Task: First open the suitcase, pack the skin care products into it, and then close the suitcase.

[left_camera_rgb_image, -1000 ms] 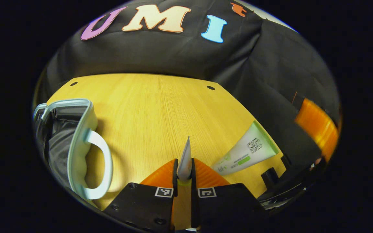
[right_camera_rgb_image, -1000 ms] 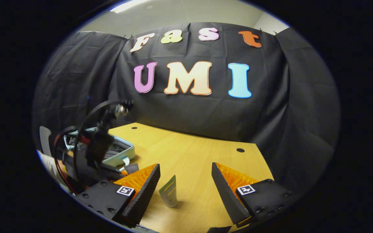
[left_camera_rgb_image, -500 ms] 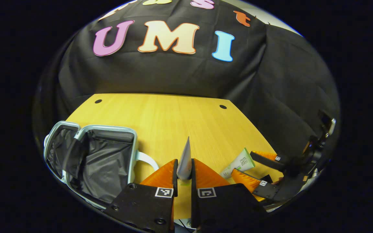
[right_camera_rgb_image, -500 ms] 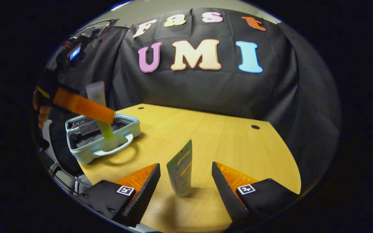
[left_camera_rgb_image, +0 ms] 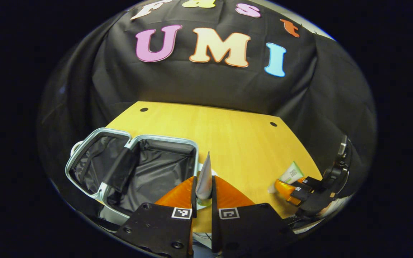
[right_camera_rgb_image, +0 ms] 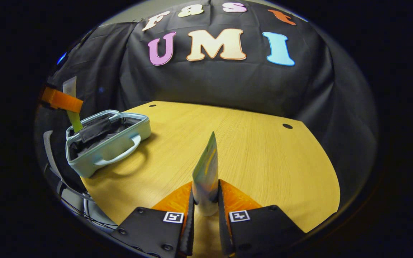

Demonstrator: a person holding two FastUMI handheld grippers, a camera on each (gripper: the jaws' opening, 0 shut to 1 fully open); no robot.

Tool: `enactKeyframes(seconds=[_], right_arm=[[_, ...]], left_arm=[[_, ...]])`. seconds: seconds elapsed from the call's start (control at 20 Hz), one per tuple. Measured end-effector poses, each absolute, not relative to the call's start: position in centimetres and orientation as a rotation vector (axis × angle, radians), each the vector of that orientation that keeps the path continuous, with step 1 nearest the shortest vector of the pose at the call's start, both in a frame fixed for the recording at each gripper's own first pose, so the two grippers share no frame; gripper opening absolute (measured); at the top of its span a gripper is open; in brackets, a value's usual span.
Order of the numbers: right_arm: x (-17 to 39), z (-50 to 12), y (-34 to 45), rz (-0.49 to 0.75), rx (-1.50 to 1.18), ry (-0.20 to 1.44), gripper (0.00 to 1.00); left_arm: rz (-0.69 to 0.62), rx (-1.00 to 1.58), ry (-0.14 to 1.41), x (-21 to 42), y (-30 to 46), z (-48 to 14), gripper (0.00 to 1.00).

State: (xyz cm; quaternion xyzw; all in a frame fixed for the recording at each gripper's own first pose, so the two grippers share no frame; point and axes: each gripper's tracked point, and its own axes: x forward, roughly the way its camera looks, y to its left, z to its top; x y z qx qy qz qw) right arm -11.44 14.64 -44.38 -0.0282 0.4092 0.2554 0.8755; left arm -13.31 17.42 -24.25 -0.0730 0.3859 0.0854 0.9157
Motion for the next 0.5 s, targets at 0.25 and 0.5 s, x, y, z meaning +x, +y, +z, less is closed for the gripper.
enactKeyframes(seconds=[0.25, 0.5], right_arm=[[-10.2, -39.6, 18.6, 0.536, -0.034, 0.824, 0.31], [-10.8, -35.4, 26.2, 0.601, 0.037, 0.838, 0.31]], left_arm=[[0.209, -0.123, 0.827, -14.0, 23.5, -25.5, 0.13], [0.222, -0.088, 0.938, -15.0, 28.4, -29.0, 0.13]])
